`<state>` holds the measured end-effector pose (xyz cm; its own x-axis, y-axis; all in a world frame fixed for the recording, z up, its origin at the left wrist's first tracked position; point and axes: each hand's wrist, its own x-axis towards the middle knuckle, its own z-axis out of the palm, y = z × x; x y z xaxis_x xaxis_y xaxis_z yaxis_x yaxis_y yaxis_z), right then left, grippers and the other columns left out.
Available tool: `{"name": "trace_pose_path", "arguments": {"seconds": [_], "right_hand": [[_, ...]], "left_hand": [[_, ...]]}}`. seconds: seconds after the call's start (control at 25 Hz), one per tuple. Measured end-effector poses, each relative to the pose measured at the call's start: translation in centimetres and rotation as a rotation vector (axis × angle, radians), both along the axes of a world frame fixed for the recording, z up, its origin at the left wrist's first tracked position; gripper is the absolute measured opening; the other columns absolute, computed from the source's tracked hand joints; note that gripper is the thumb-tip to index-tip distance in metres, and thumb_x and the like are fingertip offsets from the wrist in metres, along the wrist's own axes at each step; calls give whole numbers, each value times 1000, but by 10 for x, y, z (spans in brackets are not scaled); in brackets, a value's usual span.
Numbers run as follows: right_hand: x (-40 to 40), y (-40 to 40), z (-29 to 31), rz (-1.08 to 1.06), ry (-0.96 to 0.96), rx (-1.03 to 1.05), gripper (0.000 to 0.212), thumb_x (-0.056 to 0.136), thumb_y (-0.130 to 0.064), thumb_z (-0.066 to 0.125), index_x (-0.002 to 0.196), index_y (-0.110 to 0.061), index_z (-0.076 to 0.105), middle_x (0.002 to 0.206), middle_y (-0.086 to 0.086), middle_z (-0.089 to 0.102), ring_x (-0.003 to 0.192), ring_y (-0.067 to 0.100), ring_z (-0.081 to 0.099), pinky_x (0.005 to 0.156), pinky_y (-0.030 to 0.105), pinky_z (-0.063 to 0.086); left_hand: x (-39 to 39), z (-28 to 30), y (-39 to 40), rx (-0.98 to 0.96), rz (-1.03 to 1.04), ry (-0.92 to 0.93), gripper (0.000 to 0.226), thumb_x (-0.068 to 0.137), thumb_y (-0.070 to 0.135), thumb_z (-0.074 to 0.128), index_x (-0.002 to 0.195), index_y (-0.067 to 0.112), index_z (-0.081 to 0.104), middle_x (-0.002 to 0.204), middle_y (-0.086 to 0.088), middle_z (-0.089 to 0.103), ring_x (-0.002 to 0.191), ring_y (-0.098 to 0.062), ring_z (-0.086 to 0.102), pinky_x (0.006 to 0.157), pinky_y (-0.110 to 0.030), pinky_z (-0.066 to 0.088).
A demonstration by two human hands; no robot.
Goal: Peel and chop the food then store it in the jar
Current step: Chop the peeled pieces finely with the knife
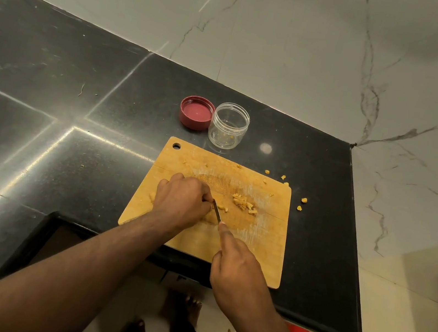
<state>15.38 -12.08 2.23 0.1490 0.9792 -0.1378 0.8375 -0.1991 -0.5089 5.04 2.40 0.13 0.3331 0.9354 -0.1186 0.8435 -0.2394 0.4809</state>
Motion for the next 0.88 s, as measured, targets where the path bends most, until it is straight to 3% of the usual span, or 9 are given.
{"name": "trace_pose_path", "arguments": {"seconds": [0.2, 0.36, 0.52, 0.76, 0.88], "right_hand": [[-3, -3, 0, -6, -6, -11, 54, 103, -22, 35, 155, -25, 23, 135, 0, 53, 112, 14, 54, 95, 29, 48], [-3, -23, 6, 20, -23, -31, 50, 103, -19, 35, 153, -21, 29, 135, -3, 51, 104, 11, 54, 89, 24, 49], [4, -24, 12, -39, -50, 27, 52, 100, -18, 31, 152, -21, 28, 131, 6, 53, 107, 19, 55, 87, 24, 43], [2, -12, 17, -57, 60, -43, 53, 104, -24, 35, 155, -30, 22, 135, -8, 49, 107, 3, 48, 93, 22, 43], [0, -6, 13, -73, 25, -44, 53, 104, -23, 35, 155, -30, 21, 126, -7, 51, 98, 6, 52, 83, 20, 47]], "left_hand": [[1, 1, 1, 12, 6, 31, 14, 90, 41, 62, 95, 34, 73, 94, 15, 67, 104, -16, 48, 83, -39, 38], [-1, 0, 2, 15, 3, 9, 13, 89, 40, 63, 94, 34, 73, 93, 16, 67, 104, -15, 48, 81, -38, 35], [-4, 1, 3, -4, -12, 8, 11, 90, 41, 65, 95, 34, 73, 96, 15, 67, 105, -14, 47, 83, -38, 34], [-5, 1, 0, 15, -7, 10, 15, 91, 40, 62, 98, 34, 74, 97, 15, 67, 105, -15, 47, 84, -39, 33], [-5, 0, 0, 13, 2, 4, 14, 91, 39, 62, 97, 34, 73, 96, 15, 67, 105, -15, 47, 84, -40, 34]]}}
